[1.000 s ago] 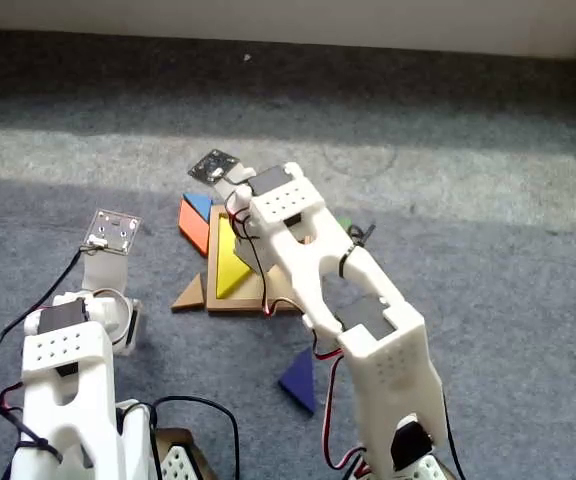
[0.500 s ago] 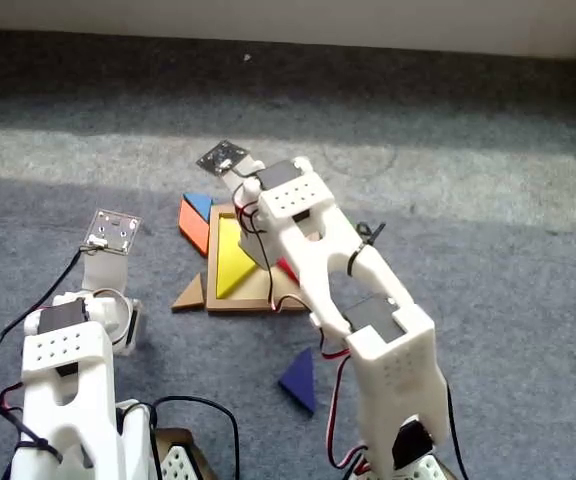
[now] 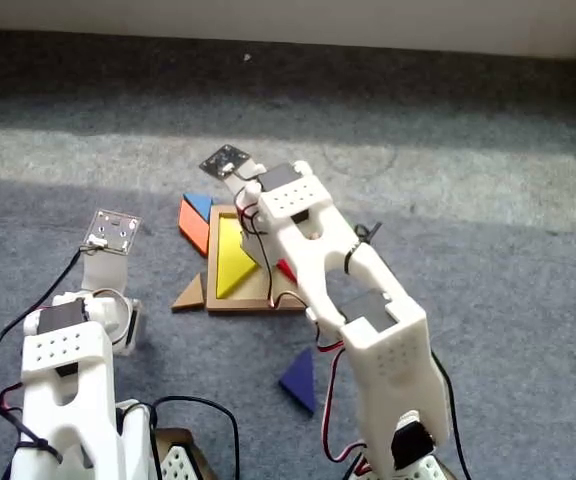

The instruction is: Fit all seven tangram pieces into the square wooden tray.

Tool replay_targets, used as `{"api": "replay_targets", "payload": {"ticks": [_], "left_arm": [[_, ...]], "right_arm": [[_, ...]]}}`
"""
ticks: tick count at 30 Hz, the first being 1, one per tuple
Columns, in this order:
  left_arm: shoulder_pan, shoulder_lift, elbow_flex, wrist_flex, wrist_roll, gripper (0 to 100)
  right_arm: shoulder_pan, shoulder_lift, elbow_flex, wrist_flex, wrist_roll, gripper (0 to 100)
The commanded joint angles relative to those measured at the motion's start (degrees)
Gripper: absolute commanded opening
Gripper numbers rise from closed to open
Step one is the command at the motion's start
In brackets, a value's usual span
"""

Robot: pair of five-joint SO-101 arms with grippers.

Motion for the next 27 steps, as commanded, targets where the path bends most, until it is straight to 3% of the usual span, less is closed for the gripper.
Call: {"api": "replay_targets", "payload": {"ticks": [1, 11, 15, 27], "left_arm": [[-0.57, -0.84, -0.13, -0.79, -0.26, 18], [-0.57, -0.84, -0.13, -0.79, -0.26, 18], [-0.57, -0.84, -0.13, -0.79, -0.26, 18], [-0.57, -0.84, -0.13, -0.79, -0.26, 18]], "right_arm": [[0.66, 1.71, -0.22, -0.4, 1.93, 26.4], [0.84, 4.0, -0.22, -2.07, 2.02, 22.0], [1.8, -0.04, -0.22, -1.98, 2.02, 15.4], [2.59, -12.97, 0.31, -0.13, 1.76, 15.2]]}}
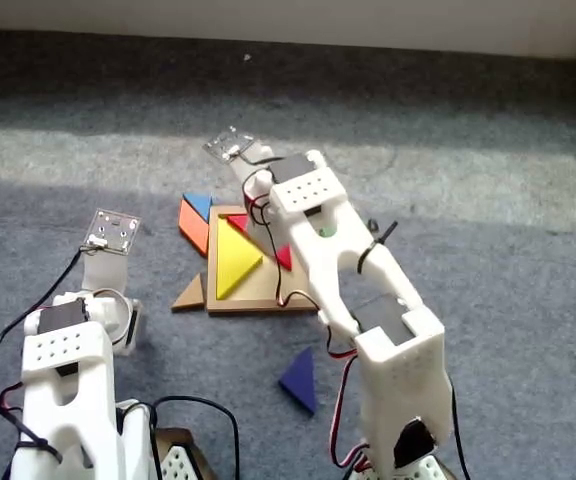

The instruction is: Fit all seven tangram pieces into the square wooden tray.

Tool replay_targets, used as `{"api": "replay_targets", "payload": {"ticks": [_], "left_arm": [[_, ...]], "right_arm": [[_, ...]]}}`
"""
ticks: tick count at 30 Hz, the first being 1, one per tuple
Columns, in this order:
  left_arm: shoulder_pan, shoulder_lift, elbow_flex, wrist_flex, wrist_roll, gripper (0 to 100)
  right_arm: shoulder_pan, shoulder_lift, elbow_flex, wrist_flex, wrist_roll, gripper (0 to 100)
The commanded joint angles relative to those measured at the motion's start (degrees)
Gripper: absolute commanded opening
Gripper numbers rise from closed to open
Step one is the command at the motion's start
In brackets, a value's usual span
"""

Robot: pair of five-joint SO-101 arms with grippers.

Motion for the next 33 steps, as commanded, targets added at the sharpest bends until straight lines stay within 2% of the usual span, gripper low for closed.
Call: {"api": "replay_targets", "payload": {"ticks": [1, 8, 10, 13, 16, 23, 33], "left_arm": [[-0.57, -0.84, -0.13, -0.79, -0.26, 18], [-0.57, -0.84, -0.13, -0.79, -0.26, 18], [-0.57, -0.84, -0.13, -0.79, -0.26, 18], [-0.57, -0.84, -0.13, -0.79, -0.26, 18], [-0.57, -0.84, -0.13, -0.79, -0.26, 18], [-0.57, -0.84, -0.13, -0.79, -0.26, 18], [-0.57, -0.84, -0.13, -0.79, -0.26, 18]], "right_arm": [[1.19, -6.02, -0.4, 1.27, 0.35, 15.2], [0.92, -4.97, -0.4, 1.89, 0.18, 16.4], [0.92, -3.65, -0.75, 1.1, -0.88, 20.4], [0.92, -1.19, -0.84, -1.01, -6.86, 28.3], [0.92, 0.84, -0.84, -1.19, -8.09, 33.0], [-1.89, 1.71, -1.01, -1.54, -8.18, 33.3], [-2.33, 1.8, -0.57, -8.57, -11.69, 33.3]]}}
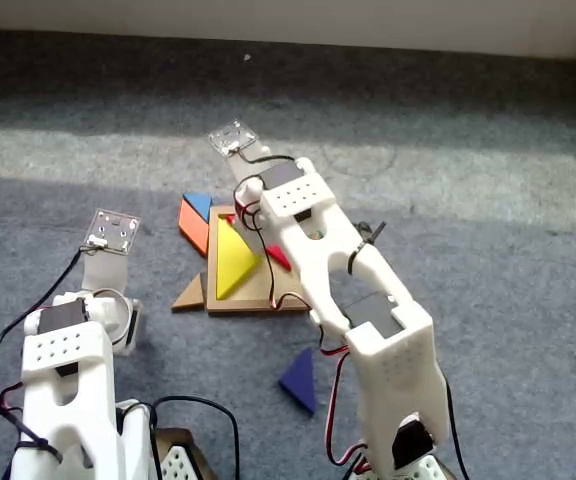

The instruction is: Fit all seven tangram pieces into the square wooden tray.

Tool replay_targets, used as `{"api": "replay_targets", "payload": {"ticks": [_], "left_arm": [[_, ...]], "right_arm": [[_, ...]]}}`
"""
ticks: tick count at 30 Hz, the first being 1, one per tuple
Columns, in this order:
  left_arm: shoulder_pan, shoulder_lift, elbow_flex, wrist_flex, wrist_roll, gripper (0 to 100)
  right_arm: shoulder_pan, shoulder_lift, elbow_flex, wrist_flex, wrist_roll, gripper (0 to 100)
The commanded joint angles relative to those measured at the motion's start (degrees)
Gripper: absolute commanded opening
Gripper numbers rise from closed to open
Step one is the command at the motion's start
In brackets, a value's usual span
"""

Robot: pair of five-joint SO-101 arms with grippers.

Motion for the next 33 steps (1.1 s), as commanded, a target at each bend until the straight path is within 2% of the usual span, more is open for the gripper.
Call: {"api": "replay_targets", "payload": {"ticks": [1, 11, 17, 26, 33], "left_arm": [[-0.57, -0.84, -0.13, -0.79, -0.26, 18], [-0.57, -0.84, -0.13, -0.79, -0.26, 18], [-0.57, -0.84, -0.13, -0.79, -0.26, 18], [-0.57, -0.84, -0.13, -0.79, -0.26, 18], [-0.57, -0.84, -0.13, -0.79, -0.26, 18]], "right_arm": [[-0.66, -1.1, -0.57, -1.98, -0.88, 33.3], [-0.31, -1.1, -0.75, -2.07, -0.88, 33.3], [2.07, -0.4, 1.01, -7.78, -0.62, 33.2], [4.7, 2.51, 2.33, 2.59, -0.44, 33.2], [5.41, 0.4, 1.54, 7.6, 3.16, 33.2]]}}
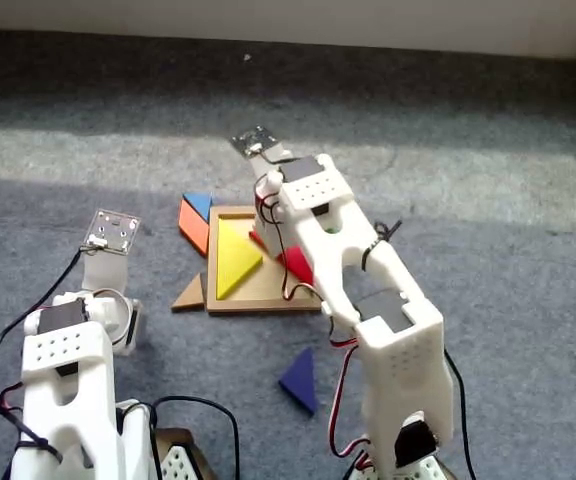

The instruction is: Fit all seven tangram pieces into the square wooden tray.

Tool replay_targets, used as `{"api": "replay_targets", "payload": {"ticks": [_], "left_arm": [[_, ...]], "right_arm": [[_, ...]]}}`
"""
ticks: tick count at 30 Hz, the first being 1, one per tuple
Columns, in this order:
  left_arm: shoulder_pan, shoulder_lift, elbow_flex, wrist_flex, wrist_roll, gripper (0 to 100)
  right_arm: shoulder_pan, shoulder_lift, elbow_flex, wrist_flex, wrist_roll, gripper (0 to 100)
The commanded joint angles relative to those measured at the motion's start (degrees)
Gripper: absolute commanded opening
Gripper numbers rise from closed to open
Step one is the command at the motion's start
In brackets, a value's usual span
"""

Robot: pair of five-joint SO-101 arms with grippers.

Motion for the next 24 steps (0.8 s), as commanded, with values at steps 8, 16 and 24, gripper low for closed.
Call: {"api": "replay_targets", "payload": {"ticks": [8, 16, 24], "left_arm": [[-0.57, -0.84, -0.13, -0.79, -0.26, 18], [-0.57, -0.84, -0.13, -0.79, -0.26, 18], [-0.57, -0.84, -0.13, -0.79, -0.44, 18]], "right_arm": [[-2.42, -6.64, -0.84, 2.33, 3.6, 33.2], [-5.23, -3.03, -0.92, 2.51, 11.6, 33.2], [-6.29, -2.59, -0.48, 2.59, 14.86, 33.2]]}}
